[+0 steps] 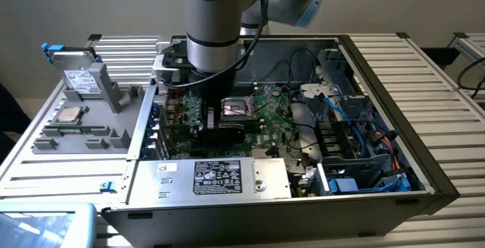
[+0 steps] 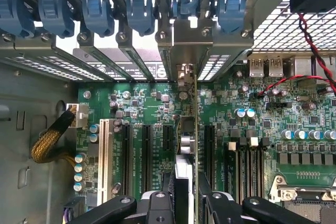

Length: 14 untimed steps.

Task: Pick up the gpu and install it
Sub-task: 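Insert the gpu into the slot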

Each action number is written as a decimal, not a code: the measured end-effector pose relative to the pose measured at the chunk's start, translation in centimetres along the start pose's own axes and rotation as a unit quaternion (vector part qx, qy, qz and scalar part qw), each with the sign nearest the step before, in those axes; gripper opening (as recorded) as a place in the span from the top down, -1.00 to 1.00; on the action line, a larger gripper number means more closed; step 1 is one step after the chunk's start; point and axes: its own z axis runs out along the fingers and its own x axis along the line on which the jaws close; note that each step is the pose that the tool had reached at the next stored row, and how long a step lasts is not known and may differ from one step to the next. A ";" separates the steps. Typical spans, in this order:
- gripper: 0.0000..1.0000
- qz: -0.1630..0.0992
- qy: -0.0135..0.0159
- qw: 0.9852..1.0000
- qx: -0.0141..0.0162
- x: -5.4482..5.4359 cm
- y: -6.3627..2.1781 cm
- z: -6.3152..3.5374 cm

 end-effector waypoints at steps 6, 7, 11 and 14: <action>0.44 0.000 0.000 1.000 0.000 0.0 0.00 0.00; 0.44 0.000 0.000 1.000 0.000 0.0 0.00 0.00; 0.44 0.000 0.000 1.000 0.000 0.0 0.00 0.02; 0.44 -0.002 0.000 1.000 0.000 0.1 -0.01 0.02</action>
